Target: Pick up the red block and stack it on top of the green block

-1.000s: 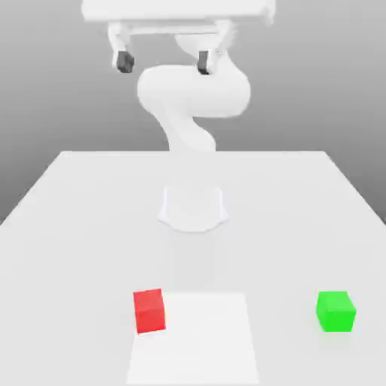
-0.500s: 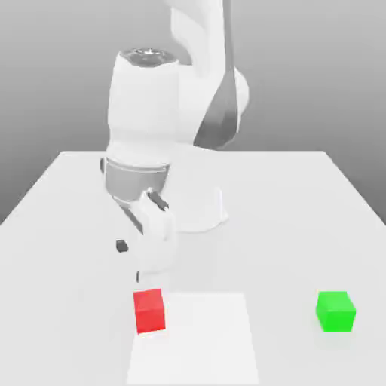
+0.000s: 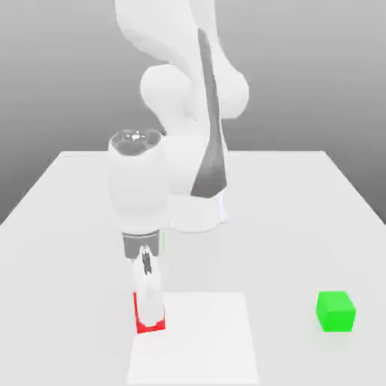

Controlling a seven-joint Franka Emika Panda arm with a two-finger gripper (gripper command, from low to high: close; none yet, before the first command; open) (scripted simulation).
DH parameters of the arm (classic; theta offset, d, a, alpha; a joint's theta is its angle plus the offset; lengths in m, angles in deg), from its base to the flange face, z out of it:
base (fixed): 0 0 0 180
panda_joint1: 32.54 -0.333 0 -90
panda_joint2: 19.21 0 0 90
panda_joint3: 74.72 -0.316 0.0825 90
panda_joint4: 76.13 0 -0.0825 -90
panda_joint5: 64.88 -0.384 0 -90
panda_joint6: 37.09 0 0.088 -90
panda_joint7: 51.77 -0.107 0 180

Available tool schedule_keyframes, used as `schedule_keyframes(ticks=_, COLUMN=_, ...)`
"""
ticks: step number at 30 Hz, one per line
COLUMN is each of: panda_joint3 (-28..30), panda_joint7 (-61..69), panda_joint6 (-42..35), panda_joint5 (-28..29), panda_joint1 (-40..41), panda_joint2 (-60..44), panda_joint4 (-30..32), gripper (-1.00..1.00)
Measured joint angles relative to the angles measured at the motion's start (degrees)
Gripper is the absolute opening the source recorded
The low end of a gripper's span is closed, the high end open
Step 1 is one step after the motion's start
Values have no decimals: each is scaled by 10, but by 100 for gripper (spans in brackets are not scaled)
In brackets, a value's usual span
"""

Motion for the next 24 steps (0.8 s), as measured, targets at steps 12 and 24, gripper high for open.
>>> schedule_keyframes(ticks=12, panda_joint3=-4, panda_joint7=6, panda_joint6=-5, panda_joint5=-9, panda_joint1=2, panda_joint2=8, panda_joint4=1, gripper=-100)
schedule_keyframes(ticks=24, panda_joint3=-50, panda_joint7=76, panda_joint6=-101, panda_joint5=-97, panda_joint1=15, panda_joint2=118, panda_joint4=17, gripper=-100)
